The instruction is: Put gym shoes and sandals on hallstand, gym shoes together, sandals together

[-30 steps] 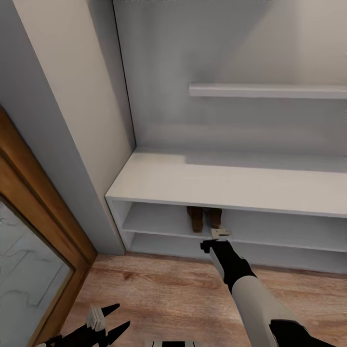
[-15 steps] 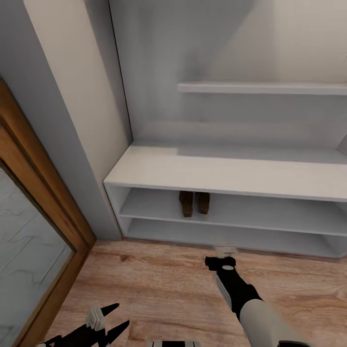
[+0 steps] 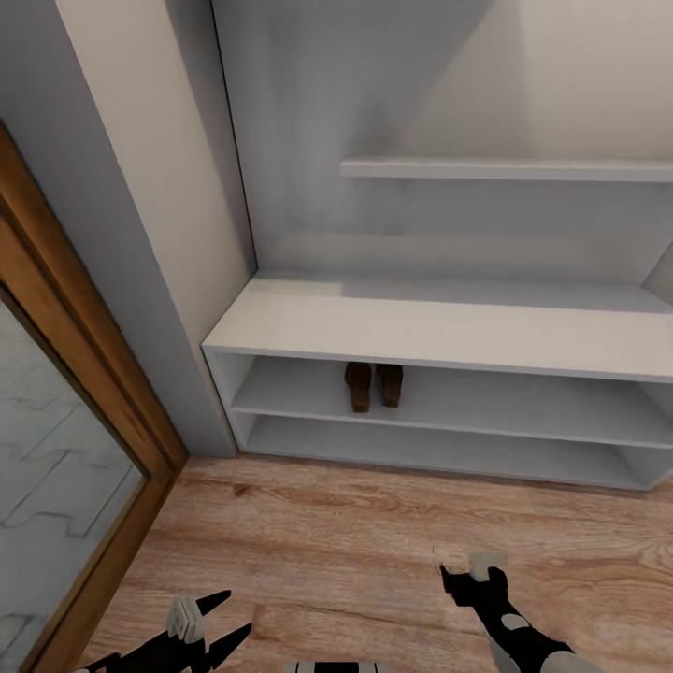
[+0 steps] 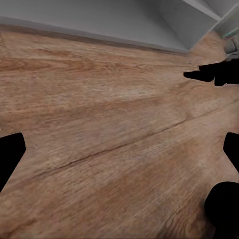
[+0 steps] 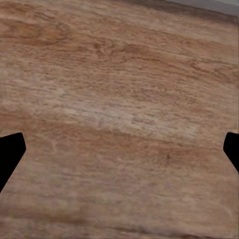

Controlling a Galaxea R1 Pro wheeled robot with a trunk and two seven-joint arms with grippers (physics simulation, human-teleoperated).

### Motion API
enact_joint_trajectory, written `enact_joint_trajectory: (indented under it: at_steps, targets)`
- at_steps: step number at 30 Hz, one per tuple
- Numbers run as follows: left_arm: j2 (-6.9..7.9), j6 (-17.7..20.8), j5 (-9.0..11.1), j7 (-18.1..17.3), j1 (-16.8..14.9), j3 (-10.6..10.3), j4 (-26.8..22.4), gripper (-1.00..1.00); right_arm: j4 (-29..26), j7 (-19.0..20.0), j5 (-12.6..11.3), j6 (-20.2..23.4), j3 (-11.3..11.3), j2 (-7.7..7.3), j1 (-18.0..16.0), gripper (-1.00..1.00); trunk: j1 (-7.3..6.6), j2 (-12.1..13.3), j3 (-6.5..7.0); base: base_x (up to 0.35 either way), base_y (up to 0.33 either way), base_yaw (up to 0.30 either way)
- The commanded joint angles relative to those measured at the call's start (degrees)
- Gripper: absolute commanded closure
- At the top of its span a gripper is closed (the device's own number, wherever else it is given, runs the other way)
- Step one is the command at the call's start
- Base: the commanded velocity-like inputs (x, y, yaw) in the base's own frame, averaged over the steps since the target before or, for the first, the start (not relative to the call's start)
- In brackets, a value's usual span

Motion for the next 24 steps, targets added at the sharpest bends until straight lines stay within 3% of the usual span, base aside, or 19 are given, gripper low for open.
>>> enact_joint_trajectory:
  at_steps: [1, 10, 24]
  targets:
    - [-0.09, -0.4, 0.0, 0.2, 0.0, 0.0, 0.1, -1.0, 0.7, 2.9, 0.5, -1.8, -0.5, -1.11, 1.1, -1.0, -0.01, 0.0, -0.04, -0.004, -0.001, 0.0]
    - [-0.2, -1.1, -0.1, 2.2, 0.1, 0.0, 0.2, -1.0, 1.7, 12.5, 0.3, -4.4, -0.5, -5.14, 4.5, -1.0, -0.01, 0.0, -0.04, -0.001, 0.0, 0.0]
    - [0.42, -1.6, 0.0, 2.9, 2.0, 0.8, 0.3, -1.0, 1.7, 14.3, 0.1, -5.8, -0.7, -6.23, 5.8, -1.0, -0.01, 0.0, -0.04, 0.0, 0.0, 0.0]
